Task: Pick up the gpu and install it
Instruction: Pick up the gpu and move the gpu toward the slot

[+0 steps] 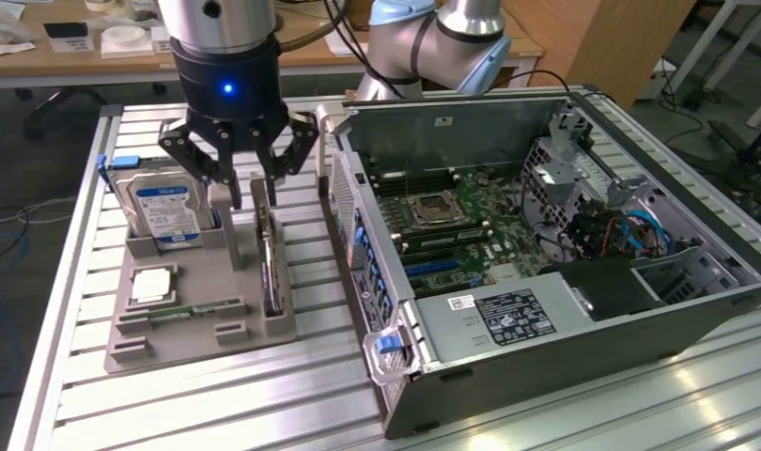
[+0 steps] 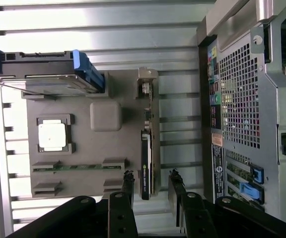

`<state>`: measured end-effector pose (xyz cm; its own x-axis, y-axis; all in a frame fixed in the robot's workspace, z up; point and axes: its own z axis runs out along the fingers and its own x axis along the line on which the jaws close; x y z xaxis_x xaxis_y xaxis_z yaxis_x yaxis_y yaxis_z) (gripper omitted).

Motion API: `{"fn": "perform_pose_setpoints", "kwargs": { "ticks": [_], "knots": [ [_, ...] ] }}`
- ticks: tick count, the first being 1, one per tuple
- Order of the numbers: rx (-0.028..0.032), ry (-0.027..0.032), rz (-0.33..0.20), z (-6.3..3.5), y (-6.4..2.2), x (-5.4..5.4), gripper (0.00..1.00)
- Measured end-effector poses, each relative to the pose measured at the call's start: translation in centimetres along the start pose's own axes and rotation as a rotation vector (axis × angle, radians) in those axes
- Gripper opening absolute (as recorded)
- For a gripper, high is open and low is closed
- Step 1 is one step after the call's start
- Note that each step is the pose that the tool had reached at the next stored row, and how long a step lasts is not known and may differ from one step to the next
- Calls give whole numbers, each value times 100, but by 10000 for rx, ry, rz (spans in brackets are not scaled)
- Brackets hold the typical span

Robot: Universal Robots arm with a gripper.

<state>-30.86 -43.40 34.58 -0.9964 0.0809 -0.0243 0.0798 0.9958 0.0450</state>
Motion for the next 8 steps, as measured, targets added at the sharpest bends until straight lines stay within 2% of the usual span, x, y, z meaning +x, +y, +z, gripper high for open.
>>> {"fn": "perform_pose_setpoints", "kwargs": {
  "ticks": [8],
  "knots": [
    [2,2,0,52,-3,1,42]
  ]
}}
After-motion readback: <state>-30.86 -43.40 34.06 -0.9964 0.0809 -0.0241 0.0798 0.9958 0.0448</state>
